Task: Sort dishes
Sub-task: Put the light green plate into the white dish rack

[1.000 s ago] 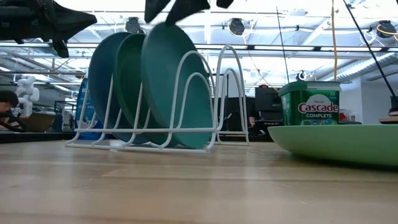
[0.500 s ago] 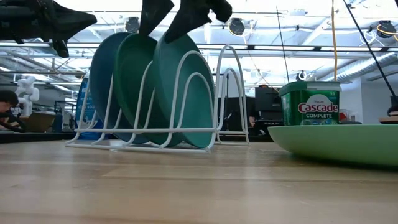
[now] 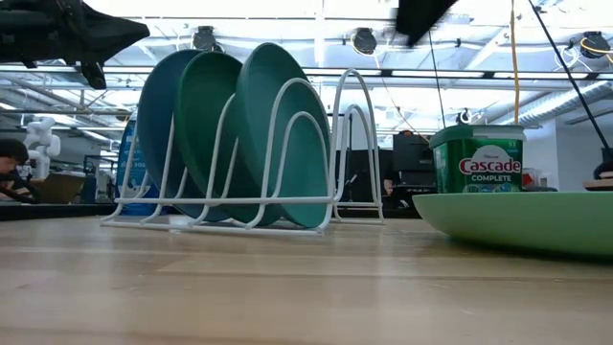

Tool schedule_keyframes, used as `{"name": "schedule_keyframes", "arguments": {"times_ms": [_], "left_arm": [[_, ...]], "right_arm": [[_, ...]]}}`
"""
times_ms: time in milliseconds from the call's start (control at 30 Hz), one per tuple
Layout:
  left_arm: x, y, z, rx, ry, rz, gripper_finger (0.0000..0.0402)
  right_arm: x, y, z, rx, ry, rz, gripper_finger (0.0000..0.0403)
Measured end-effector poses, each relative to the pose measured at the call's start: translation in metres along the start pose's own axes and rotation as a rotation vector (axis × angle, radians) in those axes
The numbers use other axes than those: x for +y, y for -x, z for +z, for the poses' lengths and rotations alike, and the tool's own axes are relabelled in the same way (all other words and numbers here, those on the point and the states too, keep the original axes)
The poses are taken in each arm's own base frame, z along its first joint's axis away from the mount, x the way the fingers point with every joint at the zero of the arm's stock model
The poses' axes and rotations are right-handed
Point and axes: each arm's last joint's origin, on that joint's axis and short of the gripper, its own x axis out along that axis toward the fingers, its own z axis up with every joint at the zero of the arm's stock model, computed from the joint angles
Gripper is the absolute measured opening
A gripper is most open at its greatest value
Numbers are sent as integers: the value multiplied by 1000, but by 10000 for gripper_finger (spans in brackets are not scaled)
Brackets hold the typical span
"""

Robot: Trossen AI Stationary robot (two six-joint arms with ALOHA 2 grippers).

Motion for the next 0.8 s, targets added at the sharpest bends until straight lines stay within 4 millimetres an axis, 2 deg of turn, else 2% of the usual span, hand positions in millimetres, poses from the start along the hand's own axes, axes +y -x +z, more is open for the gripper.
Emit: {"name": "schedule_keyframes", "arguments": {"times_ms": [133,233,333,433,533,800], "left_arm": [[0,0,0,0,0,0,0],[0,0,0,-1,1,1,0],[0,0,0,-1,1,0,0],[0,0,0,-2,2,1,0],[0,0,1,-7,6,1,0],[0,0,1,-7,5,0,0]], "right_arm": [[6,16,-26,106,-94,8,224],[15,9,-39,187,-179,51,224],[25,-5,-49,199,-212,102,224],[27,-29,-57,251,-226,129,224],[24,-53,-66,292,-236,108,224],[8,-93,-80,375,-312,28,215]]}}
